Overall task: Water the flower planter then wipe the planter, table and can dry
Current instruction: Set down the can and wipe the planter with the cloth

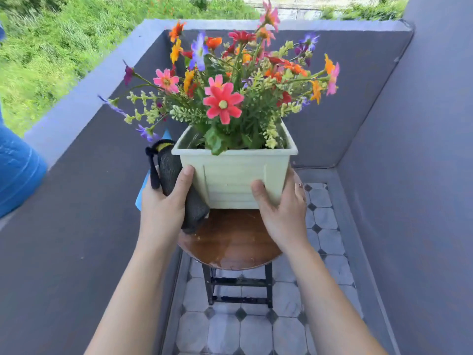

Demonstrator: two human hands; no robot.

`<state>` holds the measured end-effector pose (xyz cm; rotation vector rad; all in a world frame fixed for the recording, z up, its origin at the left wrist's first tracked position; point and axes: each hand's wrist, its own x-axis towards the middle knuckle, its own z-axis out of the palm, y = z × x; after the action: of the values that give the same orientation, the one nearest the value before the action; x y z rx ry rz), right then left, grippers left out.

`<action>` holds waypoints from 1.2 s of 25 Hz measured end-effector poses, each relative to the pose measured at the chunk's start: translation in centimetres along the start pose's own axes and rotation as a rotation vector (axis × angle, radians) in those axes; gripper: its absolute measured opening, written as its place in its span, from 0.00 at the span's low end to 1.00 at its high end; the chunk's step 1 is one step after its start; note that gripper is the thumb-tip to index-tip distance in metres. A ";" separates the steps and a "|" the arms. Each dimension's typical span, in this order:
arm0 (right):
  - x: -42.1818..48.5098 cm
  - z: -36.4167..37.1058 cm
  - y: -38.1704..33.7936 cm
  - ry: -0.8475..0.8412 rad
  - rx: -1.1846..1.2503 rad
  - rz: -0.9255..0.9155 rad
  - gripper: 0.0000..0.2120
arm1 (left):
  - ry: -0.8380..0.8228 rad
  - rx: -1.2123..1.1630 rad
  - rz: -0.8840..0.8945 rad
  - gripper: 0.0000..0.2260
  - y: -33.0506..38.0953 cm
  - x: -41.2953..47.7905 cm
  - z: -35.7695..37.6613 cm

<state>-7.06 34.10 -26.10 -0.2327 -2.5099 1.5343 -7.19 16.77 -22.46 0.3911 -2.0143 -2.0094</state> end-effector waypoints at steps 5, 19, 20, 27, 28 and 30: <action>1.6 0.0 -1.8 0.036 0.051 0.142 0.42 | -0.002 -0.076 -0.015 0.09 1.8 -0.5 2.5; 1.1 -1.2 -3.9 0.059 0.123 0.075 0.30 | 0.237 0.951 0.653 0.21 -2.6 -3.0 2.7; 0.9 -1.3 -4.1 0.055 0.122 0.070 0.30 | 0.273 0.954 0.687 0.23 -1.6 -2.7 2.5; 1.1 -1.5 -4.9 0.003 0.142 0.090 0.30 | 0.081 1.181 0.948 0.23 -2.7 -3.5 1.6; 1.0 -1.5 -4.9 -0.015 0.161 0.084 0.31 | 0.050 1.194 0.951 0.24 -3.5 -4.1 0.5; 0.8 -1.5 -4.9 -0.049 0.197 0.077 0.31 | 0.087 1.181 0.919 0.25 -3.7 -4.0 -0.9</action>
<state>-7.69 33.36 -21.06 -0.2678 -2.3892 1.8241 -3.09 17.41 -26.12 -0.2397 -2.4223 -0.1893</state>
